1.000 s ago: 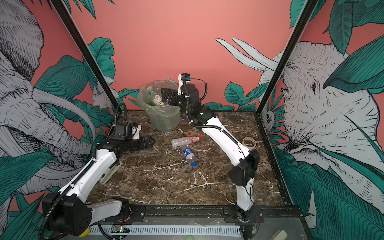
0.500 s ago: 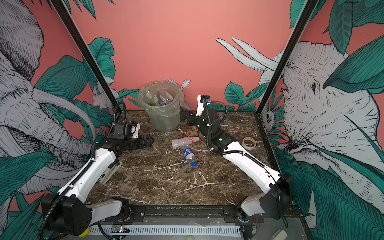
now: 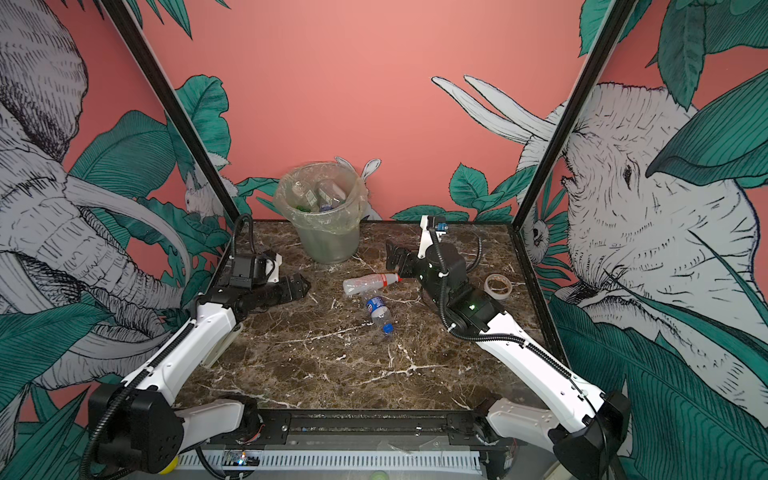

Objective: Throw the plastic bottles in the bin
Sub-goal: 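Withdraw the right gripper while the left gripper moves toward the Pepsi bottle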

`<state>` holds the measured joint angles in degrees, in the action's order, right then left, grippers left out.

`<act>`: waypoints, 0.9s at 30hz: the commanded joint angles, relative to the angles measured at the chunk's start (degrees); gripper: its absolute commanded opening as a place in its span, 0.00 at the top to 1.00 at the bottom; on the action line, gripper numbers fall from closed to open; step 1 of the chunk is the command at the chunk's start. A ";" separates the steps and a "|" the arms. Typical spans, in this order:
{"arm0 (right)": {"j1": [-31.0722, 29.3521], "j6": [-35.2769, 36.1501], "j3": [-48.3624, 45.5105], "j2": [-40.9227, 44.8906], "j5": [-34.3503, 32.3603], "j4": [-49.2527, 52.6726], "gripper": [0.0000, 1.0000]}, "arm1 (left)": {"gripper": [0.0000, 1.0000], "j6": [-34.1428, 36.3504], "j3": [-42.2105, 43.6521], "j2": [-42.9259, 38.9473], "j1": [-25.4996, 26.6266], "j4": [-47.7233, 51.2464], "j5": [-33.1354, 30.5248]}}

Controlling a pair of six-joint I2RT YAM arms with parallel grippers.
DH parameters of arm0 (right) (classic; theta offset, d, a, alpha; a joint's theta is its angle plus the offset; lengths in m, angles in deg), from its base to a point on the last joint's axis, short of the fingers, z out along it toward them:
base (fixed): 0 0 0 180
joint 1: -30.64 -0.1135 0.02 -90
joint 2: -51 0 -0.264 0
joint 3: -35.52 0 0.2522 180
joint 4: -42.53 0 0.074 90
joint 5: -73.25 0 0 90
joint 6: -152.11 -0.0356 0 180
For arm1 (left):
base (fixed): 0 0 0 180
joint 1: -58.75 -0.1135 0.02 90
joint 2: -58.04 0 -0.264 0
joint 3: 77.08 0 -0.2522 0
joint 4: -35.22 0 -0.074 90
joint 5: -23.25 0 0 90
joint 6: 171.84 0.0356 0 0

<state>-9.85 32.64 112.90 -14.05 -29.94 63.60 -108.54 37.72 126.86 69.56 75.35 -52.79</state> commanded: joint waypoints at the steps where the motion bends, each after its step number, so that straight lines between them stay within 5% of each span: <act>1: 0.15 -1.59 -1.73 1.55 -0.46 5.53 0.01 | 0.02 -4.68 2.05 -1.38 -0.22 -4.55 1.83; 27: 0.24 -13.94 -17.18 7.01 0.18 4.94 0.01 | 0.01 -13.87 3.97 1.16 8.79 -5.58 0.85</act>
<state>-9.83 20.97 96.62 -7.63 -29.00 69.26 -120.02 41.55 128.52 77.54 70.67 -51.33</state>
